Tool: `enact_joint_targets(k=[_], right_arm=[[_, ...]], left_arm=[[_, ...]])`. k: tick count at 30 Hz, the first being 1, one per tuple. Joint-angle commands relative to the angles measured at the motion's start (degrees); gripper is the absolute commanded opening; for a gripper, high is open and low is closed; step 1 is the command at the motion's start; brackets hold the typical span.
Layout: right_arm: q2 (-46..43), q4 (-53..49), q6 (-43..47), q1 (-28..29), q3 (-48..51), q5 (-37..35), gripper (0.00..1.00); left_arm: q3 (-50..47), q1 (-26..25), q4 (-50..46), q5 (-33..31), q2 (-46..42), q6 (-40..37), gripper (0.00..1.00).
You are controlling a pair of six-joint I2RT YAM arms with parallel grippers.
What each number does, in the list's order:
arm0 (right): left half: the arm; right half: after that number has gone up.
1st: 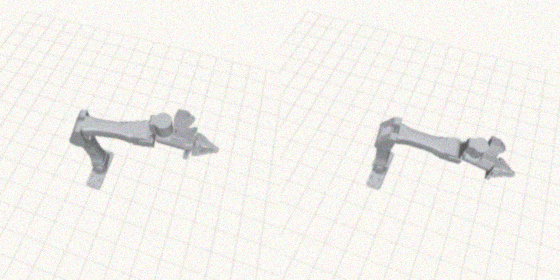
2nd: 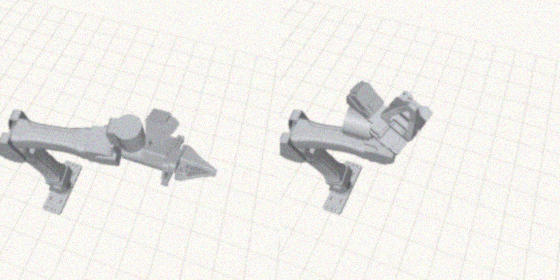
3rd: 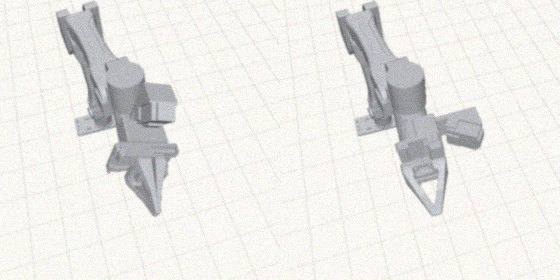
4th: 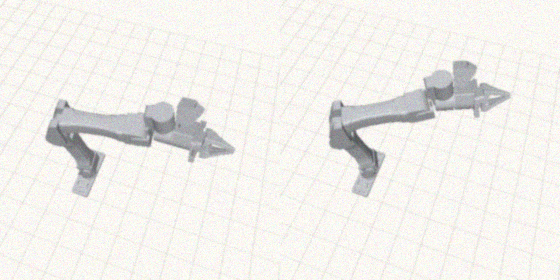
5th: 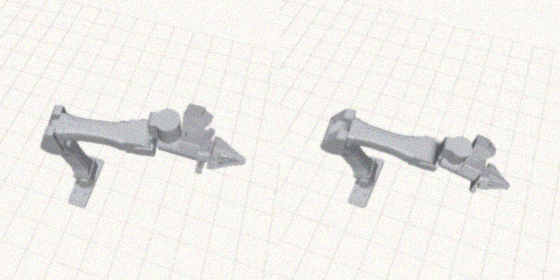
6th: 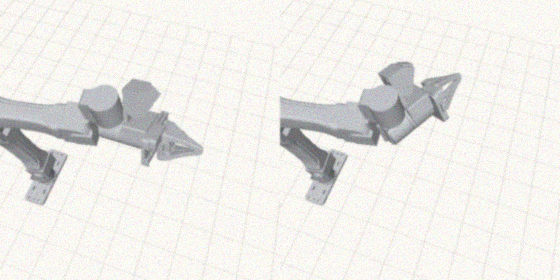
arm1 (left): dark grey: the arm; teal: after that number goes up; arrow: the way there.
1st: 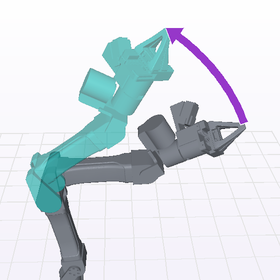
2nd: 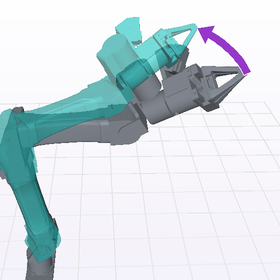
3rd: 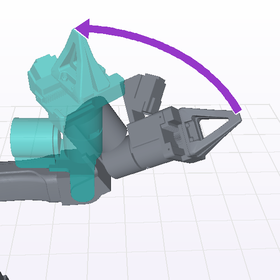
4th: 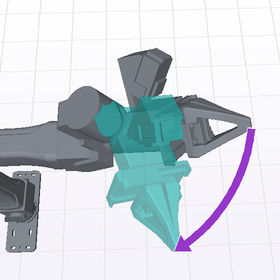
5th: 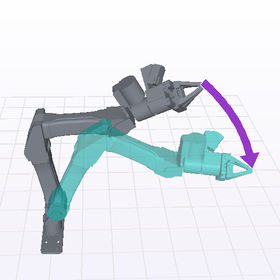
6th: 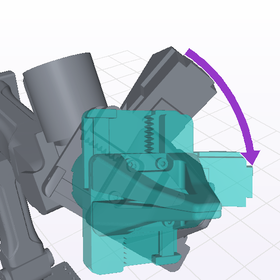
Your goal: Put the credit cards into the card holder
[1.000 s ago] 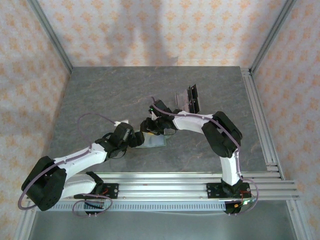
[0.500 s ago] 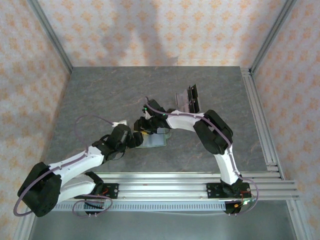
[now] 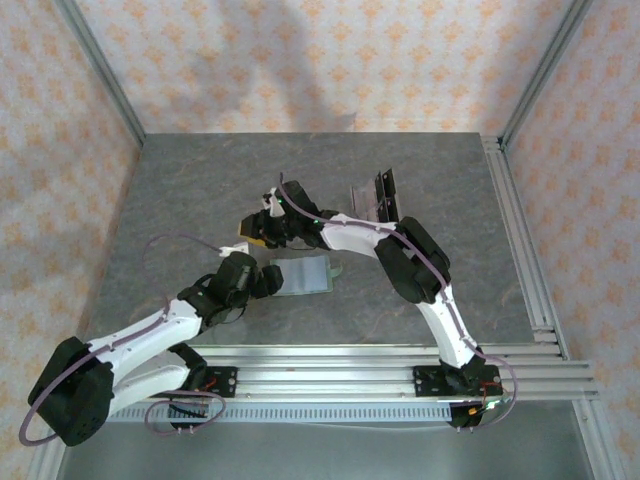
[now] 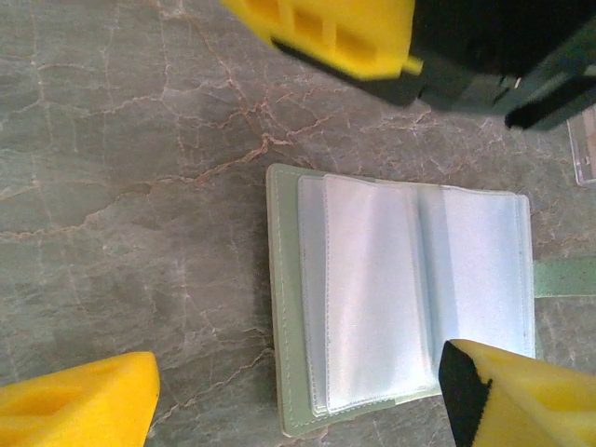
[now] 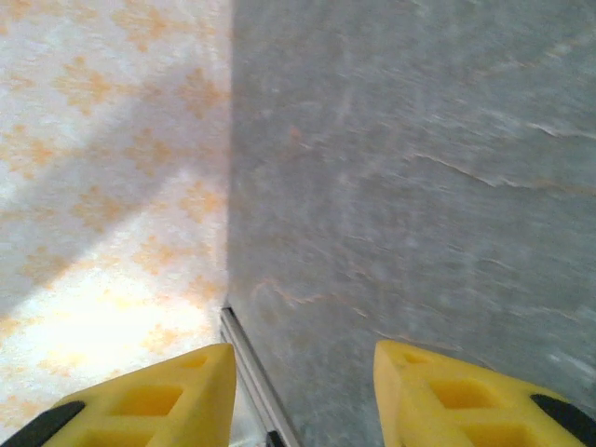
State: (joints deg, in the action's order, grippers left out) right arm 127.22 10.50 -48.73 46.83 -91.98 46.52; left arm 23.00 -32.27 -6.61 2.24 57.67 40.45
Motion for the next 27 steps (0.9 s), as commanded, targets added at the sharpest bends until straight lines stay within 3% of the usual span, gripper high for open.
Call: enact_joint_targets(k=[1,4,9,16,20,27], right_arm=[[-4.6,2.2,-0.8,-1.5,0.2,0.4,0.44],[-9.7,-6.4,3.6,-4.8,2.9,-2.1,0.44],[-16.6,-29.0,17.5,-10.8,3.4,-10.3,0.44],[-21.2,-52.1,32.8,-14.6,1.2,-28.9,0.44],[-21.6,-58.8,36.7,-14.6,0.6,-37.8,0.43],[-21.8,-62.7,38.6,-14.6,1.1,-45.6,0.39]], left_arm=[[-0.6,-0.5,-2.8,-2.9,-1.2,0.3,0.8],[0.5,-0.6,-4.7,-4.3,-0.9,0.9,0.81],[5.1,-0.5,-8.4,-6.2,2.3,0.5,0.84],[13.5,-0.4,-12.7,-8.9,8.3,-0.4,0.91],[19.1,-0.4,-17.4,-12.0,12.6,-0.7,1.0],[25.2,-0.4,-20.9,-17.1,17.3,-1.6,1.0]])
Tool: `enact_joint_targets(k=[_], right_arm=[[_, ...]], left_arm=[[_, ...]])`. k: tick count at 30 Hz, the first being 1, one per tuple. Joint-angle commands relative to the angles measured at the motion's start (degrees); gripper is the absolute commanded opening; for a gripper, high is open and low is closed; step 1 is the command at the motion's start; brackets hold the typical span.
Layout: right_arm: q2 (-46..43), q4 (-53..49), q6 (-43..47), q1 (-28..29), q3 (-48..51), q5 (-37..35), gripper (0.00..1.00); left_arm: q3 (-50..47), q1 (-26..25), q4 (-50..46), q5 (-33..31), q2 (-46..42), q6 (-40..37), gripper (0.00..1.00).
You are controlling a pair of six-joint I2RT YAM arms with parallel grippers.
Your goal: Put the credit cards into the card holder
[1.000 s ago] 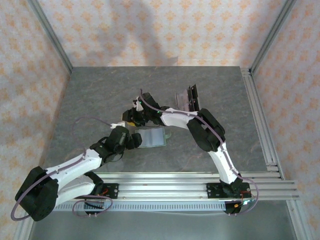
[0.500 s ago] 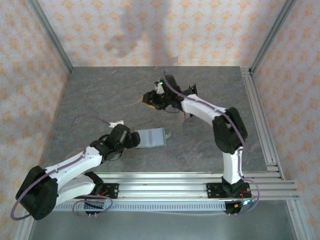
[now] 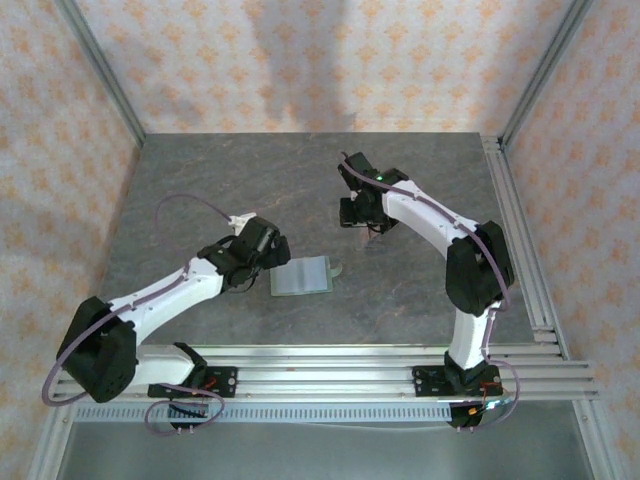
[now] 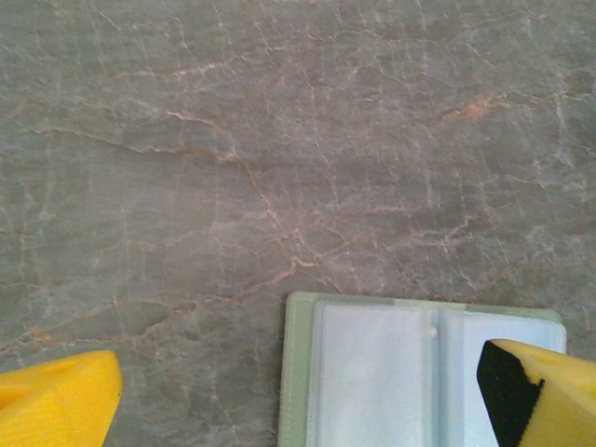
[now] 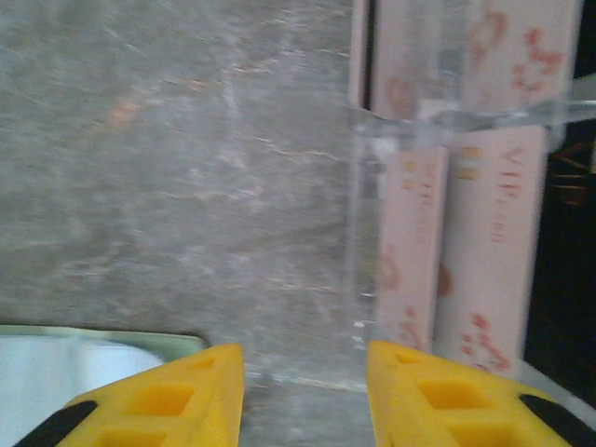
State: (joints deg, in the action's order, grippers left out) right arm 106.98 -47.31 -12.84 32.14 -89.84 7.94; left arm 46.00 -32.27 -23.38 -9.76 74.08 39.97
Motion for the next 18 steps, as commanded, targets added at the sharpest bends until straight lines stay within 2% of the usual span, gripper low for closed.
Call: enact_joint_targets(k=[1,8,18], right_arm=[[-1.3,-5.1,2.8,0.1,-1.0,-7.7,0.38],[1.9,-5.5,3.9,0.1,-1.9,-10.5,0.35],[6.5,-5.7,4.3,0.0,-5.1,-10.3,0.32]], left_arm=[[2.7,-0.4,-4.4,-5.8,1.4,-0.9,1.0],[3.5,-0.5,-3.4,-9.9,2.6,-0.7,1.0],[3.1,-0.5,-2.7,-10.0,2.9,-0.9,1.0]])
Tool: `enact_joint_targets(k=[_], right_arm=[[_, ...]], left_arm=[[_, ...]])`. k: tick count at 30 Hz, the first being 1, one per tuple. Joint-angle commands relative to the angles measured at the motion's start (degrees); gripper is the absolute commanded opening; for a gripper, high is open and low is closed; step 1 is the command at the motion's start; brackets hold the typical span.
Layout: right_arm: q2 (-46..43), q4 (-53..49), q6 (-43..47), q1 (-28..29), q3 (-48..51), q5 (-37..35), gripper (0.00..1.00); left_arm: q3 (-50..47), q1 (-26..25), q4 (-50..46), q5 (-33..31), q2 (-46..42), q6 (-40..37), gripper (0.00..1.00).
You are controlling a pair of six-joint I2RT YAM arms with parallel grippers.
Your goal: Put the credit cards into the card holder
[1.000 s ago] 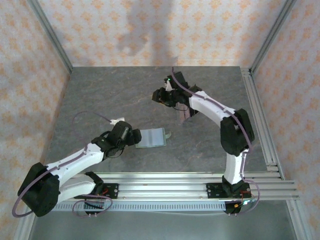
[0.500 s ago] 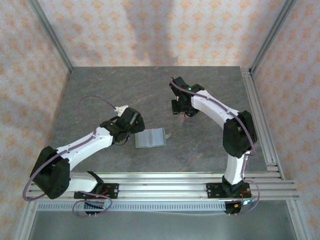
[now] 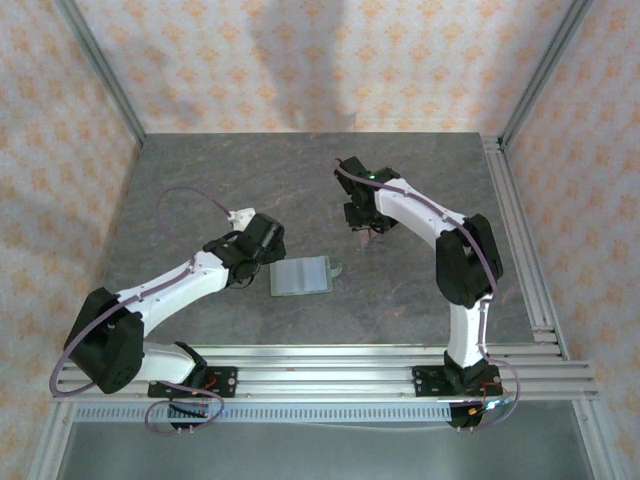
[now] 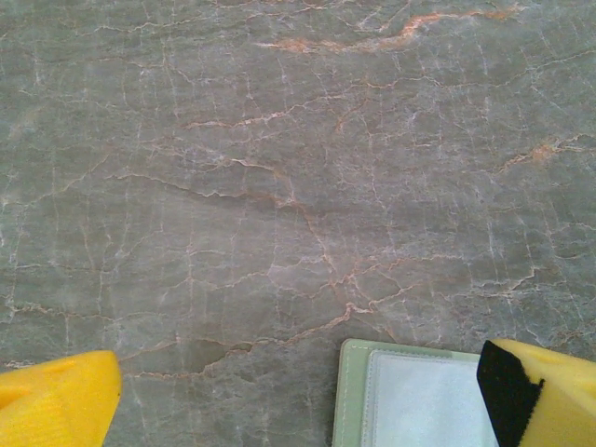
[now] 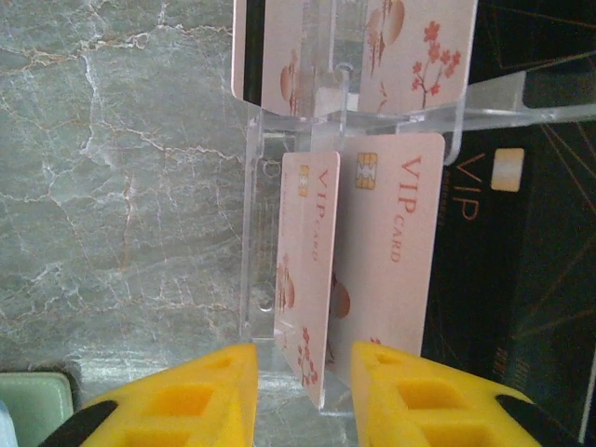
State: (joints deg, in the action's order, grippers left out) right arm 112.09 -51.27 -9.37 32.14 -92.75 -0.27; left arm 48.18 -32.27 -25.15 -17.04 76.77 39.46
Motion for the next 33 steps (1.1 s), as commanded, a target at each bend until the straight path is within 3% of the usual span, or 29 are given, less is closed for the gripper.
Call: enact_joint_targets(k=[1,21,33], right_arm=[[1.7,-1.8,0.8,0.0,-2.5,-2.3,0.32],[4.6,-0.9,1.4,-0.7,-0.9,-2.0,0.3],[5.0,-0.2,1.3,-0.8,-0.6,-0.4,0.24]], left_arm=[[0.9,-0.5,-1.0,-2.7,0.4,-0.4,1.0],[0.3,-0.5,0.0,-1.4,1.2,-1.1,1.0],[0.1,-0.5,-0.1,-1.4,1.6,-0.8,1.0]])
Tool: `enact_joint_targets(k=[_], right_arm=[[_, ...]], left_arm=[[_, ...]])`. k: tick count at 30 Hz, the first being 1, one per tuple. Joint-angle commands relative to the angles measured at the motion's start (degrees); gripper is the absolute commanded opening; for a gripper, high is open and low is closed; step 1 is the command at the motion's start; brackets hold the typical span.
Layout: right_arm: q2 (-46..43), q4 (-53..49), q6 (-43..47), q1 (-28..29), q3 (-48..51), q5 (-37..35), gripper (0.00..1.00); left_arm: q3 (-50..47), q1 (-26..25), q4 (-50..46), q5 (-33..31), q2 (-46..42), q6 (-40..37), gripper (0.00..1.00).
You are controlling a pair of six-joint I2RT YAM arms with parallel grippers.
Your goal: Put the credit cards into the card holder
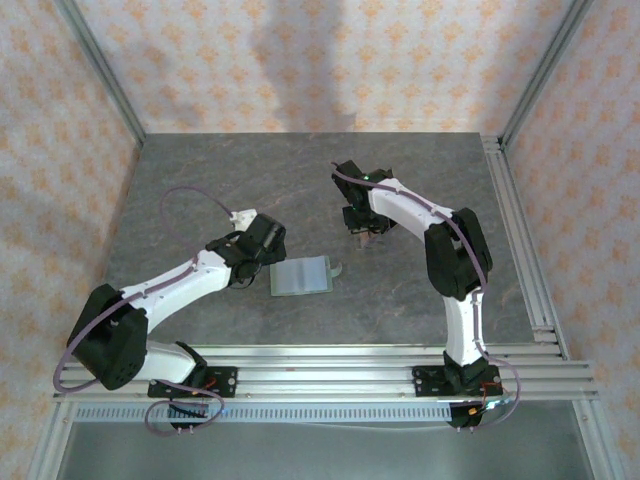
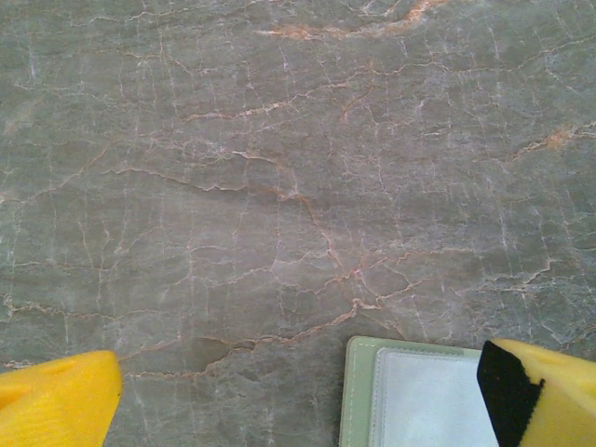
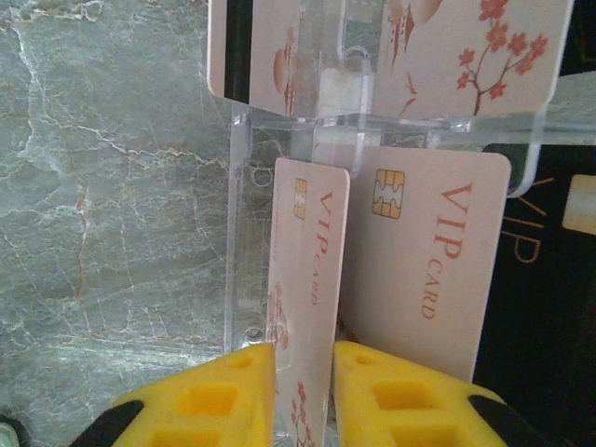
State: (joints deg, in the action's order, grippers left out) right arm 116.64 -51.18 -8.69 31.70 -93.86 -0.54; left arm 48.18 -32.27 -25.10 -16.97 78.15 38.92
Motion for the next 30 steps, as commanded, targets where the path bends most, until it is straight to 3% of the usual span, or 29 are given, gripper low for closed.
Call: enact_joint_targets(k=[1,11,30], right_arm=[[0.4,-0.3,0.6,-0.4,0.5,-0.3,0.24],[0.6,0.2,0.3,-0.6,0.9,0.2,0.24],[0.3,1.6,-0.4,-2.4,1.7,5.7,0.02]], left_arm=[[0.1,-0.5,0.0,-1.4,0.2,-0.3,1.0],[-0.2,-0.6,0.4,-1.3,0.2,-0.2,1.0],[-0.3,-0.5,0.4,-0.7,0.3,-0.3,1.0]])
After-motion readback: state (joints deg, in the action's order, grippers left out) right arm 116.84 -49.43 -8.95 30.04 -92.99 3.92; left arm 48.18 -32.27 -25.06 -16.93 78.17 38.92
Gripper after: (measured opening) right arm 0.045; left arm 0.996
